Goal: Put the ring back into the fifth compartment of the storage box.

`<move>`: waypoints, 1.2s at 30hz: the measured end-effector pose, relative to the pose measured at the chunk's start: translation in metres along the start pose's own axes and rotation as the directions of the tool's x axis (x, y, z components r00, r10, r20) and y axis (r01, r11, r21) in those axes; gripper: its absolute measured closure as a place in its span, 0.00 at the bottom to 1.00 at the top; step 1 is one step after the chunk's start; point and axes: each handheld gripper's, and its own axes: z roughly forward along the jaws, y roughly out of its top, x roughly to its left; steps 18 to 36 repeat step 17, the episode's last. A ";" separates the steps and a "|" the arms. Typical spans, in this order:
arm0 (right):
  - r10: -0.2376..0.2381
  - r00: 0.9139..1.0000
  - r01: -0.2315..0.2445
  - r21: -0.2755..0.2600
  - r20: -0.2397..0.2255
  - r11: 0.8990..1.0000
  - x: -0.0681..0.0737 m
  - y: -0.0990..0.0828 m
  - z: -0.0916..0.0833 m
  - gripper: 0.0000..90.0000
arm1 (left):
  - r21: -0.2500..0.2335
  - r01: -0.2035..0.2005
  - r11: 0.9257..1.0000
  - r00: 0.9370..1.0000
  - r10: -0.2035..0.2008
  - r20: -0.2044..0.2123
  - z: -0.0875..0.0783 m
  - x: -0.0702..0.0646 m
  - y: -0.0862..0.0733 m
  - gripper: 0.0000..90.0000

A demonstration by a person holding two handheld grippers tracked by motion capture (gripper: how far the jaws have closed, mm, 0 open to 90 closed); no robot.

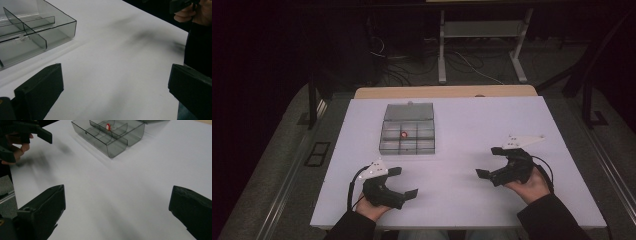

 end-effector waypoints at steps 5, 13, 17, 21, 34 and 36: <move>0.025 0.999 -0.024 -0.026 0.029 0.999 -0.002 -0.024 -0.010 0.00 | 0.006 0.001 1.000 1.000 -0.001 -0.002 0.000 0.001 0.000 0.00; 0.059 0.996 -0.056 -0.058 0.059 0.997 -0.004 -0.054 -0.024 0.00 | 0.014 0.003 1.000 1.000 -0.003 -0.005 -0.001 0.002 -0.001 0.00; 0.073 0.995 -0.067 -0.068 0.076 0.995 -0.007 -0.064 -0.028 0.00 | 0.021 0.005 1.000 1.000 -0.005 -0.006 0.000 0.003 -0.001 0.00; 0.073 0.995 -0.067 -0.068 0.076 0.995 -0.007 -0.064 -0.028 0.00 | 0.021 0.005 1.000 1.000 -0.005 -0.006 0.000 0.003 -0.001 0.00; 0.073 0.995 -0.067 -0.068 0.076 0.995 -0.007 -0.064 -0.028 0.00 | 0.021 0.005 1.000 1.000 -0.005 -0.006 0.000 0.003 -0.001 0.00; 0.073 0.995 -0.067 -0.068 0.076 0.995 -0.007 -0.064 -0.028 0.00 | 0.021 0.005 1.000 1.000 -0.005 -0.006 0.000 0.003 -0.001 0.00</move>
